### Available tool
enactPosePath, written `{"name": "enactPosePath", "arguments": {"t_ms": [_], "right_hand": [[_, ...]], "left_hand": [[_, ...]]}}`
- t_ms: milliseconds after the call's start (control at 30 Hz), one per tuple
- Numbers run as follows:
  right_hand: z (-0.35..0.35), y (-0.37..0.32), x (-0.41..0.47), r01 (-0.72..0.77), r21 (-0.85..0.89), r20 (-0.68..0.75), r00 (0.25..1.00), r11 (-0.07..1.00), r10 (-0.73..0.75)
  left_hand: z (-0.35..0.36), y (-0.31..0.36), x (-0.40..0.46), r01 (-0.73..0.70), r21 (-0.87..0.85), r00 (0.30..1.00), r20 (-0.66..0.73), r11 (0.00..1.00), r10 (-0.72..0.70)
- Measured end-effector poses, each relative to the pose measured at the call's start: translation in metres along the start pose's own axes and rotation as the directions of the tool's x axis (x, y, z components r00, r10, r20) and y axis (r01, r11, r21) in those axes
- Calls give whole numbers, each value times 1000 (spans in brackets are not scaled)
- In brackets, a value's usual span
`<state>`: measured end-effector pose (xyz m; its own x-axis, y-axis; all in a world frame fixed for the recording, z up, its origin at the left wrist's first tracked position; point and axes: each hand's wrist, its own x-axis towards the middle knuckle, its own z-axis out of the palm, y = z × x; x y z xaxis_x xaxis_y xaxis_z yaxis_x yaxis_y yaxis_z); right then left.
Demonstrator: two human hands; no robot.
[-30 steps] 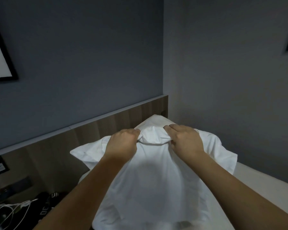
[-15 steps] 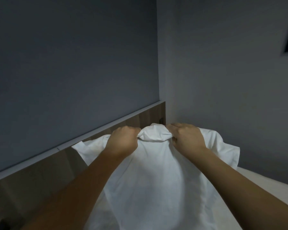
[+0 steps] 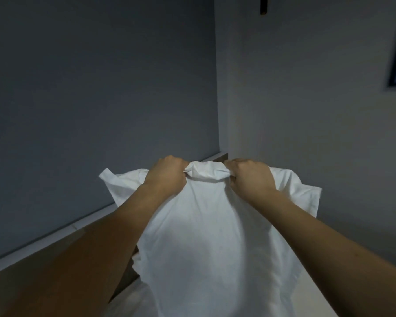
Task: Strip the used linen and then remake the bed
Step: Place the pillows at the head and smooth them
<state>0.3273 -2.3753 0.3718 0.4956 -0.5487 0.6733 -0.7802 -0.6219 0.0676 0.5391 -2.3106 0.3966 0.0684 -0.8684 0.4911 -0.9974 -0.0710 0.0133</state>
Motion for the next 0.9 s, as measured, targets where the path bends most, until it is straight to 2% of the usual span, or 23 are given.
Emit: {"name": "enactPosePath", "arguments": {"t_ms": [233,433,533,600,700,800,833,900], "right_hand": [[45,8,106,-209,-79,180,959,975,220],[90,42,213,-356,-153,218,898,922,383],[92,57,269,-392,-216,123,898,894,423],[87,65,300,-379,-250,-1,920,891,391],[85,71,327,-282,-288,-258,943,915,210],[111,62,330,-169,-320,-476,879,932,-4],[127,57,326,-143,-307,-516,856,941,-39],[176,44,304,-99,-276,-511,857,956,-59]], "left_hand": [[31,-49,118,-22,-104,999,31,994,26],[73,-73,258,-134,-118,989,48,984,141],[68,-81,323,-196,-98,979,-70,976,190],[56,-89,356,-216,-97,962,-194,971,194],[44,-112,385,-317,-110,885,-390,942,252],[60,-147,395,-465,-136,756,-575,875,313],[76,-158,393,-496,-141,726,-608,857,321],[129,-180,376,-495,-150,731,-604,856,317]]}}
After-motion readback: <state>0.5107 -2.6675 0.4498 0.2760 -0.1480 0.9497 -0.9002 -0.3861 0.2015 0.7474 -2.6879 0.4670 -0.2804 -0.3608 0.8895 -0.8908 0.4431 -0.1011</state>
